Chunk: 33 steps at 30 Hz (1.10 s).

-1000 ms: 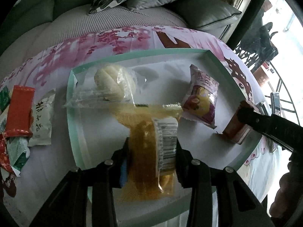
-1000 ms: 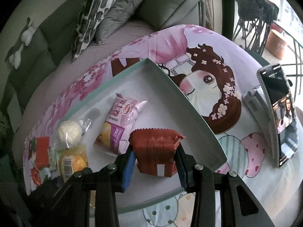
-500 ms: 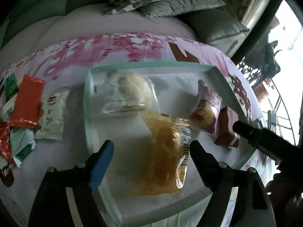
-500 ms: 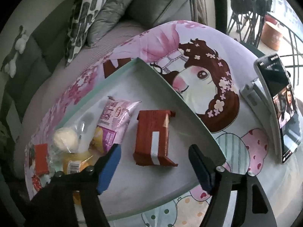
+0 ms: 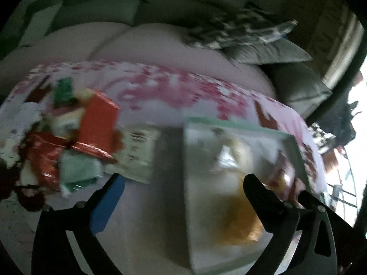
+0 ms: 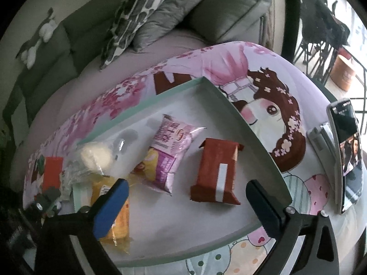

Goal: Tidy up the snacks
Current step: 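Withdraw both open grippers from the tray back toward the snack pile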

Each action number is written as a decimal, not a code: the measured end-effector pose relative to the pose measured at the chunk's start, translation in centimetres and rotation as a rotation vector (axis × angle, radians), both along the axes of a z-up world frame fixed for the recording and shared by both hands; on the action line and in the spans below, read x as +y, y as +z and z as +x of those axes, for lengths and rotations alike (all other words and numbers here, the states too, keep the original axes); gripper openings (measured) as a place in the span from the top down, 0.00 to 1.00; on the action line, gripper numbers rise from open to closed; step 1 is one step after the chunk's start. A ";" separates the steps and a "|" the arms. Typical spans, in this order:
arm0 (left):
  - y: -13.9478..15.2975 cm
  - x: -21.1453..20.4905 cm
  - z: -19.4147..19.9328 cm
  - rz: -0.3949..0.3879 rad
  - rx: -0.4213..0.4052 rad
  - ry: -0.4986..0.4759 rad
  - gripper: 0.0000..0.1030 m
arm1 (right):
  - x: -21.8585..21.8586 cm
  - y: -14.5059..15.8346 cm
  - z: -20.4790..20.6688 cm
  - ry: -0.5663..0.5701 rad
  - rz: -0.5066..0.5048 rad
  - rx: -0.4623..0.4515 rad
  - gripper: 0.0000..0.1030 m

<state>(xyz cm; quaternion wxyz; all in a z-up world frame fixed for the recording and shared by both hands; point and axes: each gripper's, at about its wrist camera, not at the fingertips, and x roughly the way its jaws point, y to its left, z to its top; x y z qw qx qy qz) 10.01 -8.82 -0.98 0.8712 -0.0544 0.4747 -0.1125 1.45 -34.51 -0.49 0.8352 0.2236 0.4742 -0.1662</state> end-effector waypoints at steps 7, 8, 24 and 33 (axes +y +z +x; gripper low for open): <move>0.4 3.9 1.1 0.126 -0.027 0.124 0.00 | 2.0 1.2 0.5 0.055 -0.057 -0.029 0.00; 0.5 4.3 1.2 0.135 -0.034 0.139 0.00 | 2.4 1.3 0.7 0.061 -0.071 -0.025 0.00; 2.3 12.3 2.4 0.143 -0.030 0.272 0.00 | 8.6 1.5 3.0 0.192 -0.095 0.001 0.00; 3.1 14.5 3.2 0.212 -0.070 0.254 0.00 | 14.0 1.7 5.0 0.298 -0.103 0.015 0.00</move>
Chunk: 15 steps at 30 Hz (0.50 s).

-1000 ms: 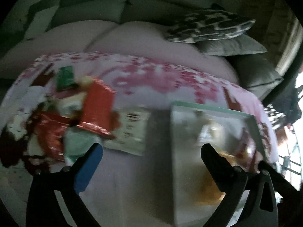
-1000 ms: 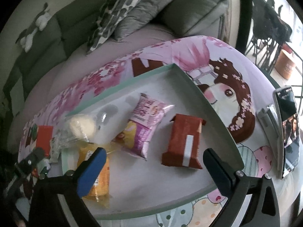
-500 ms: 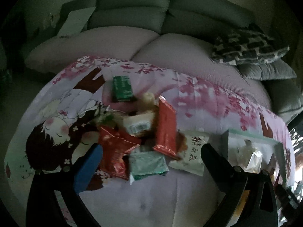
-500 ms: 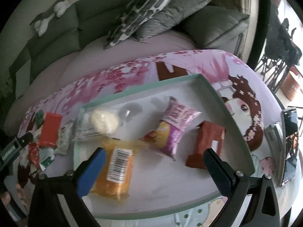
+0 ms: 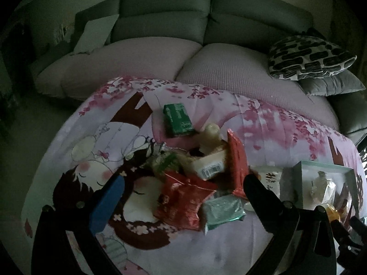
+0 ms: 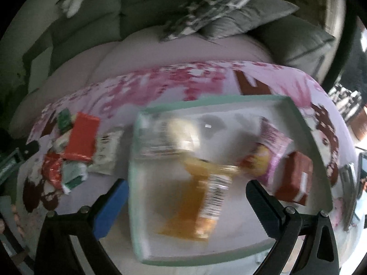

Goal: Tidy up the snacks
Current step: 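Withdraw both open grippers from the tray back toward the snack pile, then grasp the white printed snack packet with the right gripper while left grasps the red snack bag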

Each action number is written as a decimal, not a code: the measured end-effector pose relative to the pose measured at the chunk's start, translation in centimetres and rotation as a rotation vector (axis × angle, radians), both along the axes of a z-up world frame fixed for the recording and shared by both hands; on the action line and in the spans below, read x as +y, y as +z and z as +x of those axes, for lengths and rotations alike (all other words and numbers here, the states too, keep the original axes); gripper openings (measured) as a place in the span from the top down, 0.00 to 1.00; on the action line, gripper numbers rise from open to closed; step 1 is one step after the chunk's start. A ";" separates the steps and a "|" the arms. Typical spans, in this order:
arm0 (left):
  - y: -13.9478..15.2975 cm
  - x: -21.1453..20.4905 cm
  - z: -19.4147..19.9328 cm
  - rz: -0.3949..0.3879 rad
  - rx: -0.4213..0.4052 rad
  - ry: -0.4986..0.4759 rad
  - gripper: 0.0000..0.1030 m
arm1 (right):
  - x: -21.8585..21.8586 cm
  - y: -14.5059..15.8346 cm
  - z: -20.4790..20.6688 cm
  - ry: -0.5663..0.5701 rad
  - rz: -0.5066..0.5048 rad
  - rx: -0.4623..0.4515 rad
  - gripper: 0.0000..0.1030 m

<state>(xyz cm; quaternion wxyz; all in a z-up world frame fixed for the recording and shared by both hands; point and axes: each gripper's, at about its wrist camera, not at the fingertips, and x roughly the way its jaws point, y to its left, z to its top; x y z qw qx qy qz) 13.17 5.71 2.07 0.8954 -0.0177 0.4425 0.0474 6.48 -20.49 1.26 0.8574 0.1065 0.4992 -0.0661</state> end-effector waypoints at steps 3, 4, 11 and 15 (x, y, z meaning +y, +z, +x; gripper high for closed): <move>-0.1 1.4 0.5 -0.024 -0.004 0.014 0.00 | 2.3 0.0 0.8 0.058 0.023 -0.011 0.00; -0.2 1.9 0.6 -0.035 -0.002 0.020 0.00 | 3.0 -0.1 1.2 0.075 0.043 -0.014 0.00; -1.3 6.3 1.4 -0.164 0.006 0.117 0.00 | 5.8 -0.5 4.0 0.137 0.133 -0.037 0.00; -1.8 7.9 2.1 -0.241 0.022 0.137 0.00 | 7.0 -0.4 6.2 0.161 0.166 -0.035 0.00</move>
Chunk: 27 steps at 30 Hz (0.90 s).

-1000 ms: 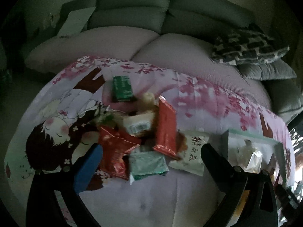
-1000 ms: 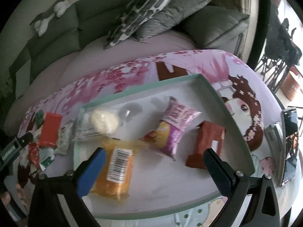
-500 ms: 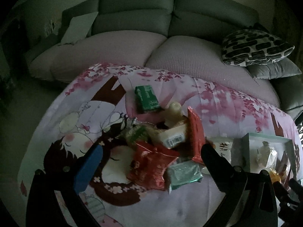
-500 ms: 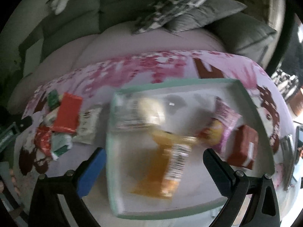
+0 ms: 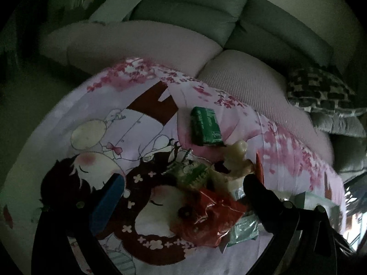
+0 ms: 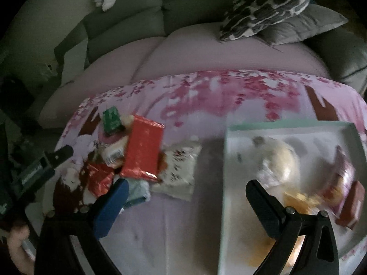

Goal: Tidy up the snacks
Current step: 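Grasp the white printed snack packet with the right gripper while left grasps the red snack bag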

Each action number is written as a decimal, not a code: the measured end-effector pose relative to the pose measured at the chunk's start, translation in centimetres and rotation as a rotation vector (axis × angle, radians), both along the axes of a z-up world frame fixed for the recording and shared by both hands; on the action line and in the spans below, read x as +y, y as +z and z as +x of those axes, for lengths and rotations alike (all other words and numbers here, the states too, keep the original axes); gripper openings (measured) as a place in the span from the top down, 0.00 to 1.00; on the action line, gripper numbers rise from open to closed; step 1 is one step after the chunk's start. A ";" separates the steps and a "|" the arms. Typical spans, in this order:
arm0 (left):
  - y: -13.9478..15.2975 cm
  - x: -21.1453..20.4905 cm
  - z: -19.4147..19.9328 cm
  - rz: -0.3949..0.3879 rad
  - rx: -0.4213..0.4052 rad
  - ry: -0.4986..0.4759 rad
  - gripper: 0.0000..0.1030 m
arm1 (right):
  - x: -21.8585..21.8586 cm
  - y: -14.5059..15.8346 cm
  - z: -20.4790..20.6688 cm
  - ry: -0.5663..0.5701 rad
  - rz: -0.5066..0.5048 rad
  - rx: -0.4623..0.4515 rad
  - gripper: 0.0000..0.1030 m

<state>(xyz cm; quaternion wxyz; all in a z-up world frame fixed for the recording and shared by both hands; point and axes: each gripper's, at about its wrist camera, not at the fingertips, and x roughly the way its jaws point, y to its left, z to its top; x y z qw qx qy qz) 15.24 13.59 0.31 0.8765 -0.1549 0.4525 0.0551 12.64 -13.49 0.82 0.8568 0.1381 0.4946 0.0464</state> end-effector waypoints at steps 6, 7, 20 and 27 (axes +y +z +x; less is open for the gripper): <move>-1.0 2.4 0.9 -0.059 0.044 0.058 0.00 | 0.7 -1.2 3.2 0.009 0.008 0.056 0.10; -1.3 2.6 1.0 -0.065 0.064 0.061 0.00 | 0.6 -1.7 3.7 0.004 0.010 0.075 0.12; -1.9 -1.6 0.8 -0.036 0.115 -0.099 0.00 | 2.1 -6.7 6.5 0.017 -0.046 0.235 0.25; -3.7 -4.8 0.9 -0.006 0.185 -0.205 0.00 | 3.5 -7.6 7.3 0.028 -0.129 0.250 0.25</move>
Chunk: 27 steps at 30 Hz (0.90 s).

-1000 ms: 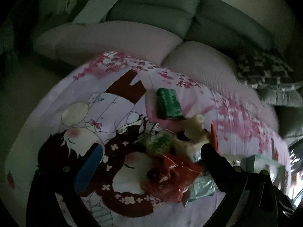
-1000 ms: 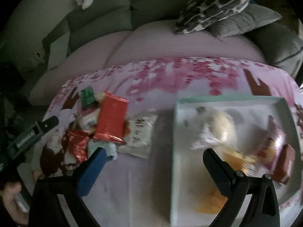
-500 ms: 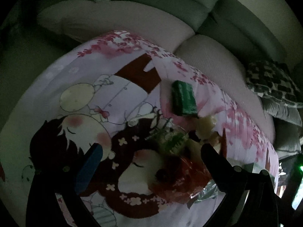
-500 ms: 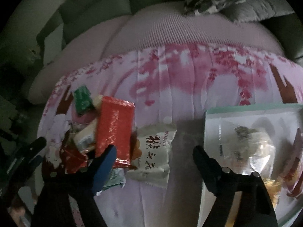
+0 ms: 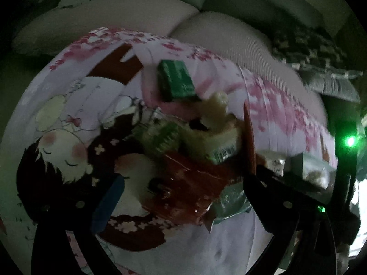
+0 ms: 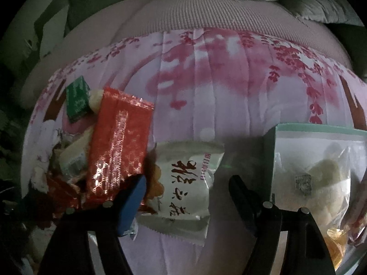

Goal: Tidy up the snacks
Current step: 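Grasp the white printed snack packet with the right gripper while left grasps the red snack bag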

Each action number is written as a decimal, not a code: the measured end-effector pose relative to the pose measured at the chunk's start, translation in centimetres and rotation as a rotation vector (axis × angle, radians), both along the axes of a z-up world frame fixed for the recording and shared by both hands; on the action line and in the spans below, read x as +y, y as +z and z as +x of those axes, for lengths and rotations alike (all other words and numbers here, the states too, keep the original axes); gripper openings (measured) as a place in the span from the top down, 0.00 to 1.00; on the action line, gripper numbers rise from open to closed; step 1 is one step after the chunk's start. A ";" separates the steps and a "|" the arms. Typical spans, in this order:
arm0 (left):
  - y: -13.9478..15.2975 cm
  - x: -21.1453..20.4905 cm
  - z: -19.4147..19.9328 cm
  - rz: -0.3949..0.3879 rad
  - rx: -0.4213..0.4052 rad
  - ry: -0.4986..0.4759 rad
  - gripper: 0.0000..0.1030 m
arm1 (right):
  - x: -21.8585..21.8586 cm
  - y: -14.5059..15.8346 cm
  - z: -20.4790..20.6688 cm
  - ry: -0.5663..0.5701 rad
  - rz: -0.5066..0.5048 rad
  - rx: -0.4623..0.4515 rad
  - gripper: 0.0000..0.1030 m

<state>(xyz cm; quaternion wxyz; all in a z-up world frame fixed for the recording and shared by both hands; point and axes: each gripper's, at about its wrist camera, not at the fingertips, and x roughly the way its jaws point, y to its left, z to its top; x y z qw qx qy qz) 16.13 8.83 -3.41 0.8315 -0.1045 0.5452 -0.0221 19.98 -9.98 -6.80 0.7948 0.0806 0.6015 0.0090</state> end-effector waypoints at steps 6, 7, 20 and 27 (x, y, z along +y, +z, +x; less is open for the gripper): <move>-1.8 -0.8 0.3 0.040 0.055 -0.015 0.01 | 1.5 -0.7 0.6 0.045 -0.089 0.007 0.25; -2.1 -0.9 0.4 0.047 0.068 -0.015 0.05 | 1.6 -0.8 0.7 0.046 -0.091 0.005 0.25; -2.0 1.1 0.0 0.002 0.060 0.054 0.54 | -0.6 -0.2 0.0 0.023 -0.067 -0.027 0.46; -0.1 2.1 -0.4 -0.014 0.003 0.085 0.55 | -1.5 1.2 -1.3 0.005 0.002 -0.065 0.46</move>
